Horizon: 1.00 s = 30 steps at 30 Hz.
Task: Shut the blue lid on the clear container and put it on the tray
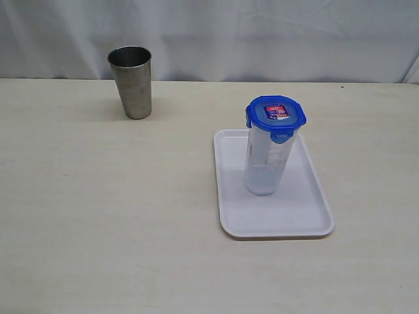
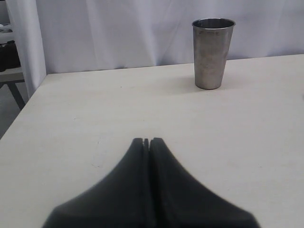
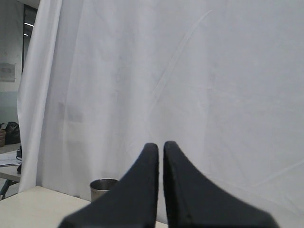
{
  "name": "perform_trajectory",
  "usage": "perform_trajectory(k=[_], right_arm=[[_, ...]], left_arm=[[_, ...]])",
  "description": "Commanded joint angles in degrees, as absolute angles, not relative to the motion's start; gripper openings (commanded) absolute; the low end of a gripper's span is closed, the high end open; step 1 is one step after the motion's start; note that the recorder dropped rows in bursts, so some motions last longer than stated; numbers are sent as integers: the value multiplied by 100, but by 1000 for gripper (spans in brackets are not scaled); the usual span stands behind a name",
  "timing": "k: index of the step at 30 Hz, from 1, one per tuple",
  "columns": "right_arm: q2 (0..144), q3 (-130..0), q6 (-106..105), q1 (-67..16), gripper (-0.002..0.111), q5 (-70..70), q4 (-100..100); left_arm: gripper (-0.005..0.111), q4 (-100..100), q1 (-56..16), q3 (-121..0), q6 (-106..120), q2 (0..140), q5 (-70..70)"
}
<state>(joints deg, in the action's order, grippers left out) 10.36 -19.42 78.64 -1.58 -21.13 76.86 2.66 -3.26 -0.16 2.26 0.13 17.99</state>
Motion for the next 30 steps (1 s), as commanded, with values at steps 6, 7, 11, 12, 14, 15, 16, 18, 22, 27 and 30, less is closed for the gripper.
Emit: perform_trajectory(k=[6,7,11,12,14,15,16,18,22,27,30], right_arm=[[1002,-1920,7884,-145,5,-2094,7732],[1002,-1920,7884,-145,5,-2094,7732],[1002,-1920,8016,-145,5,-2091,7665],[1002,-1920,8077,-145,5,-2091,7291],[1002,-1920,8104,-145,5,-2091,5996],[1002,-1920,8104,-145,5,-2091,5304],[987,-1920,8104,-145,5,-2091,4568],[908,-1866,8068,-145,5,-2117,3240],[432,-1505,7156,-145,5,-2556,966],[0,-638,5322,-145,5,-3714,643],[0,-56,3876,-145,5,-3877,643]], left_arm=[[0,230,-311,0,187,0,1762],[0,230,-311,0,187,0,1762],[0,230,-311,0,187,0,1762],[0,230,-311,0,187,0,1762],[0,230,-311,0,187,0,1762],[0,230,-311,0,187,0,1762],[0,230,-311,0,187,0,1762],[0,230,-311,0,187,0,1762],[0,230,-311,0,187,0,1762],[0,230,-311,0,187,0,1762],[0,230,-311,0,187,0,1762]])
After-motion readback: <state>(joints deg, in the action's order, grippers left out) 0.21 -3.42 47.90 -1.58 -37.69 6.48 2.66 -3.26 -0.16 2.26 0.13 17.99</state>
